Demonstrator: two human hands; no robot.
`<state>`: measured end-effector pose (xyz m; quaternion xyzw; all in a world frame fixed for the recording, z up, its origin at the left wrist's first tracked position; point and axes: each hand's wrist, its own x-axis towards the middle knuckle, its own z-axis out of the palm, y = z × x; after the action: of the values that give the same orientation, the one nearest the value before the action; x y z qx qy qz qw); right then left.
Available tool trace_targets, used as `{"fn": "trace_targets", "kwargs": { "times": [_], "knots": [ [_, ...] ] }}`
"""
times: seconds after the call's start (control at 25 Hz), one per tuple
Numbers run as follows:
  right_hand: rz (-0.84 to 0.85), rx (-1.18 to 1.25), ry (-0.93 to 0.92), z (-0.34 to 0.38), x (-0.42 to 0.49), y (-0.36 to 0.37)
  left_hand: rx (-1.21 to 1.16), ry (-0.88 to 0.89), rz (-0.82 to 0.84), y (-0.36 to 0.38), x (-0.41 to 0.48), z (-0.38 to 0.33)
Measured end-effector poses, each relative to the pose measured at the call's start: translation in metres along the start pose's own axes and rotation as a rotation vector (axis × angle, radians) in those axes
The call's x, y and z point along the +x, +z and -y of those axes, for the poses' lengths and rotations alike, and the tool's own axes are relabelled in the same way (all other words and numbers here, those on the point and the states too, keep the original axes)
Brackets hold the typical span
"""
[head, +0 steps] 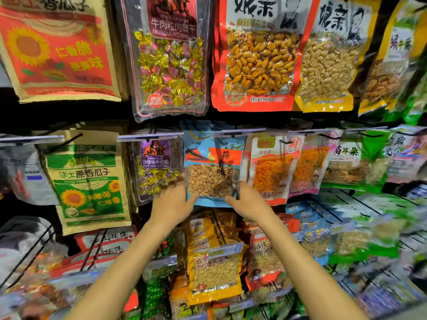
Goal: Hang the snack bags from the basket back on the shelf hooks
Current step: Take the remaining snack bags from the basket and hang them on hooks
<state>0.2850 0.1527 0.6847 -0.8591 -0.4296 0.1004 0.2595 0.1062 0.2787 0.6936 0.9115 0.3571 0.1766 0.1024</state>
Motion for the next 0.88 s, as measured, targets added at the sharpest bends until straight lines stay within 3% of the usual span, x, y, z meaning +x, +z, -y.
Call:
{"fn": "trace_targets", "kwargs": {
  "times": [0.28, 0.68, 0.88],
  "knots": [
    [-0.059, -0.324, -0.15, -0.007, -0.056, -0.032, 0.302, -0.008, 0.144, -0.009, -0.033, -0.027],
    [0.044, -0.427, -0.253, -0.098, -0.117, -0.066, 0.255, -0.065, 0.137, 0.025, -0.103, -0.146],
    [0.019, -0.443, -0.285, -0.121, -0.119, -0.09, 0.196, -0.077, 0.2, 0.034, -0.115, -0.176]
  ]
}}
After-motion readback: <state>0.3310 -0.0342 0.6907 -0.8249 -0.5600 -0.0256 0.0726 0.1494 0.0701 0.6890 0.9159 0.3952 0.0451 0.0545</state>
